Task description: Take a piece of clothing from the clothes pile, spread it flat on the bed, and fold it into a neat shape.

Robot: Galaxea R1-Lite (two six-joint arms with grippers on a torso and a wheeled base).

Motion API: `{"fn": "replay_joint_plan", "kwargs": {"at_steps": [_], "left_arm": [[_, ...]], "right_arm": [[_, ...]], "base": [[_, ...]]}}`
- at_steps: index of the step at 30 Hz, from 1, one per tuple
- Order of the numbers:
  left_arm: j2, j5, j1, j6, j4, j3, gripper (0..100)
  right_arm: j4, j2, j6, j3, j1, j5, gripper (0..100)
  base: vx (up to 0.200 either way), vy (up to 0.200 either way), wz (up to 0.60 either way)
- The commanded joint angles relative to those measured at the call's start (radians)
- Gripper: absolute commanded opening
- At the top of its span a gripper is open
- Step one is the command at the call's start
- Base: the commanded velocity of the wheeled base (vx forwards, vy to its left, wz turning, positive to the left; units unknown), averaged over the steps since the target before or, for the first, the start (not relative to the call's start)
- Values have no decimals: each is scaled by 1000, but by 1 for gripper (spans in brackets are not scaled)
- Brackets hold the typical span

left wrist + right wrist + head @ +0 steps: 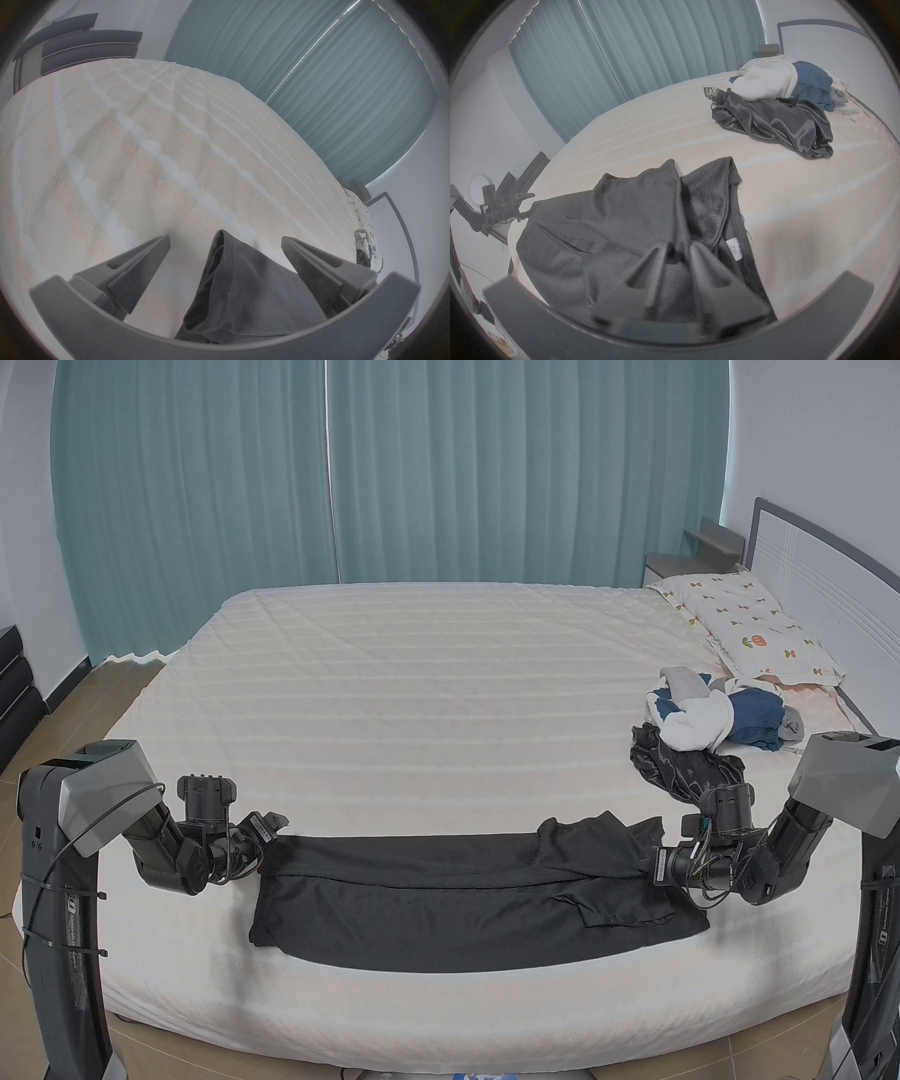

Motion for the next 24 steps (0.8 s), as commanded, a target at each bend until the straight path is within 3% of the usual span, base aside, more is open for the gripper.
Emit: {"fn": "replay_joint_plan", "kwargs": {"at_steps": [1, 8, 15, 21, 22, 24], "left_arm": [[2, 0, 0, 0, 0, 0, 100], [2, 0, 0, 0, 0, 0, 100], [2, 6, 0, 0, -4, 0, 100], [7, 6, 0, 0, -5, 0, 100], [8, 6, -1, 0, -5, 0, 100], [8, 6, -1, 0, -5, 0, 100]], "right_arm": [[-1, 0, 1, 12, 1, 0, 100], [5, -55, 69, -39, -9, 6, 100], [19, 48, 150, -156, 5, 3, 100], [37, 117, 171, -217, 14, 6, 100], [40, 118, 171, -219, 14, 6, 0], [56, 130, 176, -243, 16, 6, 0]], "base": [[0, 0, 0], [0, 0, 0], [0, 0, 0], [0, 0, 0], [0, 0, 0], [0, 0, 0]]}}
